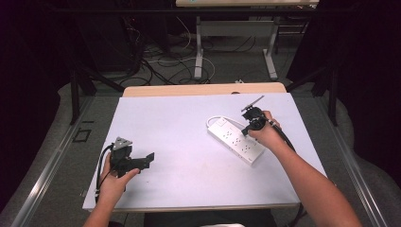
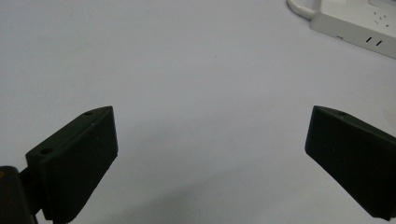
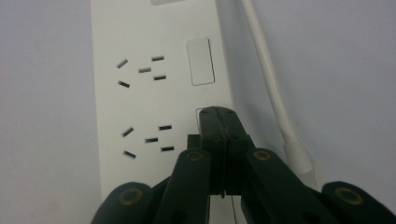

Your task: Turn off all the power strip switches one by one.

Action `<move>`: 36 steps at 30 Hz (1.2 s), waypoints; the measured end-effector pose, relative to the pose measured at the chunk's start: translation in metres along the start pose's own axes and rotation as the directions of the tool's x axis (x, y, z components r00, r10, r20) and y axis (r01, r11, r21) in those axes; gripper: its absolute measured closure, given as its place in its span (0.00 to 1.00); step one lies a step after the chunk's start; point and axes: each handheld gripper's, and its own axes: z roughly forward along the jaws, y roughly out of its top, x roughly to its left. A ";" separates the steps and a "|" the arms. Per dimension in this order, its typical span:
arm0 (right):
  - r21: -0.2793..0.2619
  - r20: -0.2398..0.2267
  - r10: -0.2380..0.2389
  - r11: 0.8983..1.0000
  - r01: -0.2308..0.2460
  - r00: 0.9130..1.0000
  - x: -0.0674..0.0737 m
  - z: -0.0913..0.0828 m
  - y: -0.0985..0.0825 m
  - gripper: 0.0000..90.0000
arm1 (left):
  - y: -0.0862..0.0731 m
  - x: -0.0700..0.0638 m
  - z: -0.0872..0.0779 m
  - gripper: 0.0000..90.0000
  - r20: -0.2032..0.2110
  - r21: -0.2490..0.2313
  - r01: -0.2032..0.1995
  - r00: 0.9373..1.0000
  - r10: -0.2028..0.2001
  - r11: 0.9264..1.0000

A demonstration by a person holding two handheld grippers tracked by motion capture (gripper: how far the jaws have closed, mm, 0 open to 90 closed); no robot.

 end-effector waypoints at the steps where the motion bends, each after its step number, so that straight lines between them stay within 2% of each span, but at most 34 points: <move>1: -0.001 -0.013 0.010 1.000 -0.010 1.000 0.001 0.000 0.000 1.00 | 0.000 0.000 0.000 0.03 0.000 0.000 -0.001 1.000 0.001 1.000; 3: -0.005 -0.015 0.019 1.000 -0.020 1.000 0.001 0.001 -0.001 1.00 | 0.000 0.000 0.000 0.02 0.000 0.000 -0.001 1.000 0.001 1.000; 5: 0.020 0.006 0.000 1.000 0.000 1.000 0.000 0.000 0.000 1.00 | 0.000 0.000 0.000 0.03 0.000 0.000 -0.002 1.000 0.002 1.000; 6: 0.012 -0.001 0.013 1.000 -0.013 1.000 0.001 0.001 0.000 1.00 | 0.000 0.000 0.000 0.02 0.000 0.000 0.000 1.000 0.000 1.000; 8: -0.005 0.007 0.011 1.000 -0.010 1.000 0.001 0.003 -0.001 1.00 | 0.000 0.000 0.000 0.03 0.002 0.004 0.002 1.000 -0.002 1.000; 9: 0.016 0.007 0.010 1.000 -0.010 1.000 0.001 0.002 -0.001 1.00 | 0.000 0.000 0.000 0.03 0.002 0.004 0.002 1.000 -0.002 1.000; 10: 0.008 -0.001 0.017 1.000 -0.017 1.000 0.001 0.002 -0.001 1.00 | 0.000 0.000 0.000 0.03 0.001 0.005 0.002 1.000 -0.002 1.000; 11: 0.017 0.009 0.026 0.999 -0.027 1.000 0.001 0.002 -0.002 1.00 | 0.000 0.000 0.000 0.03 -0.001 -0.003 0.004 1.000 -0.004 1.000; 12: 0.015 0.008 0.014 1.000 -0.014 1.000 -0.001 0.002 -0.003 1.00 | 0.000 0.000 0.000 0.03 0.000 -0.002 0.002 1.000 -0.002 1.000; 13: 0.009 -0.007 0.023 1.000 -0.023 1.000 -0.001 0.001 -0.003 1.00 | 0.000 0.000 0.000 0.03 0.000 -0.002 0.003 1.000 -0.003 1.000; 14: 0.006 -0.002 0.019 1.000 -0.019 1.000 -0.002 0.002 -0.004 1.00 | 0.000 0.000 0.000 0.03 0.000 0.000 -0.001 1.000 0.001 1.000; 15: 0.032 0.017 0.003 0.999 -0.004 1.000 -0.004 0.000 -0.004 1.00 | 0.000 0.000 0.000 0.02 0.003 -0.001 0.002 1.000 -0.002 1.000; 16: 0.007 -0.003 0.026 1.000 -0.026 1.000 -0.002 0.002 -0.004 1.00 | 0.000 0.000 0.000 0.03 0.002 -0.001 0.001 1.000 -0.001 1.000; 19: -0.005 -0.019 0.036 0.999 -0.036 0.999 -0.003 0.002 -0.005 1.00 | 0.000 0.000 0.000 0.03 0.002 -0.001 0.001 1.000 -0.001 1.000; 20: -0.001 -0.015 0.037 0.999 -0.037 0.999 -0.003 0.002 -0.005 1.00 | 0.000 0.000 0.000 0.03 0.002 -0.001 0.001 1.000 -0.001 1.000; 21: 0.033 -0.006 0.047 0.998 -0.047 0.999 -0.002 0.000 -0.004 1.00 | 0.000 0.000 0.000 0.03 0.002 -0.001 0.001 1.000 -0.001 1.000; 22: -0.009 -0.027 0.026 1.000 -0.026 0.999 -0.004 0.002 -0.005 1.00 | 0.000 -0.001 0.001 0.03 0.002 -0.006 0.007 1.000 -0.007 1.000; 24: 0.010 -0.014 0.026 1.000 -0.026 1.000 -0.005 0.001 -0.005 1.00 | 0.000 -0.001 0.001 0.03 0.002 -0.006 0.006 1.000 -0.006 1.000; 25: -0.010 -0.030 0.053 0.999 -0.053 0.998 -0.004 0.002 -0.006 1.00 | 0.000 -0.001 0.001 0.03 0.002 -0.006 0.007 1.000 -0.007 1.000; 30: -0.004 -0.031 0.023 1.000 -0.023 0.999 -0.006 0.004 -0.008 1.00 | 0.000 0.000 0.000 0.03 -0.001 -0.001 -0.002 1.000 0.002 1.000; 31: 0.011 -0.023 0.038 0.999 -0.037 0.999 -0.005 0.003 -0.008 1.00 | 0.000 0.000 0.000 0.03 -0.001 -0.001 -0.002 1.000 0.002 1.000; 34: -0.012 -0.026 0.049 0.999 -0.049 0.998 -0.004 0.004 -0.009 1.00 | 0.000 0.000 0.000 0.03 -0.001 -0.001 -0.003 1.000 0.003 1.000; 36: 0.005 -0.021 0.046 0.999 -0.046 0.999 -0.004 0.002 -0.009 1.00 | 0.000 0.000 0.000 0.03 -0.001 -0.001 -0.003 1.000 0.003 1.000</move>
